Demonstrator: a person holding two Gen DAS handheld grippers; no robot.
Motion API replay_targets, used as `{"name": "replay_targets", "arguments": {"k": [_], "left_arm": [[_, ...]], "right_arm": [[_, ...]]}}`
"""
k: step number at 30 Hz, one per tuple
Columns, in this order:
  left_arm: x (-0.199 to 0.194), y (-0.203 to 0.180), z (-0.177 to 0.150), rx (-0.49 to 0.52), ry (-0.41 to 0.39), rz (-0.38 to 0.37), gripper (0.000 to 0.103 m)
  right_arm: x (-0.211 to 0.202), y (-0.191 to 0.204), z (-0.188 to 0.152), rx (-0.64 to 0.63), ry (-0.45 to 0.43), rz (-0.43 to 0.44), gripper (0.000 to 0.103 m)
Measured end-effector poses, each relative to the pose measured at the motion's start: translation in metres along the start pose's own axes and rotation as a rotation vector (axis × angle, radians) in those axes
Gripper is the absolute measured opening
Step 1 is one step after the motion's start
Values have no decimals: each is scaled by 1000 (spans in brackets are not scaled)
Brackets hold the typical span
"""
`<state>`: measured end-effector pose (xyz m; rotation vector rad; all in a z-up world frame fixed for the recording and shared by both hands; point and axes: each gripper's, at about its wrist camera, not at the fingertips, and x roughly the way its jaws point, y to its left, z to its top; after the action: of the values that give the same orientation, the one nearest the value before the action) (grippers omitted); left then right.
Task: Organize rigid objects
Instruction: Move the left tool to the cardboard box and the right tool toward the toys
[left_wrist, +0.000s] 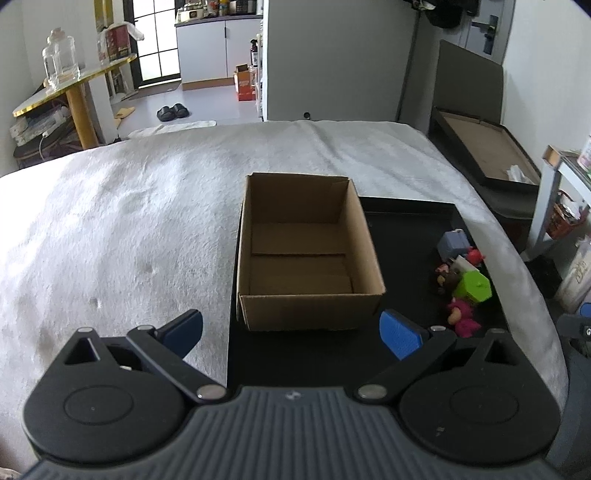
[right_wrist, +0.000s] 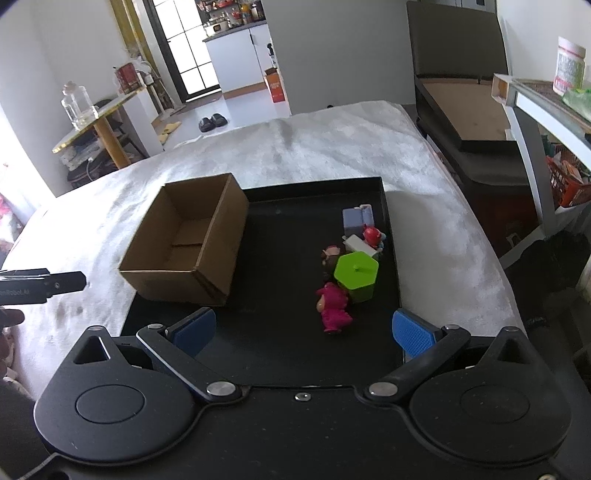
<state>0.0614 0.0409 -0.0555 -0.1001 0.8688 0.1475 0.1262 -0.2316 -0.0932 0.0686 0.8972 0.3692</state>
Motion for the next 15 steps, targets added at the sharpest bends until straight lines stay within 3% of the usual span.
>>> {"name": "replay_targets", "arguments": {"k": [15], "left_arm": [[60,5,2,-27,25,76,99]], "right_arm": [[51,-20,-2,27,46,2,101]]}}
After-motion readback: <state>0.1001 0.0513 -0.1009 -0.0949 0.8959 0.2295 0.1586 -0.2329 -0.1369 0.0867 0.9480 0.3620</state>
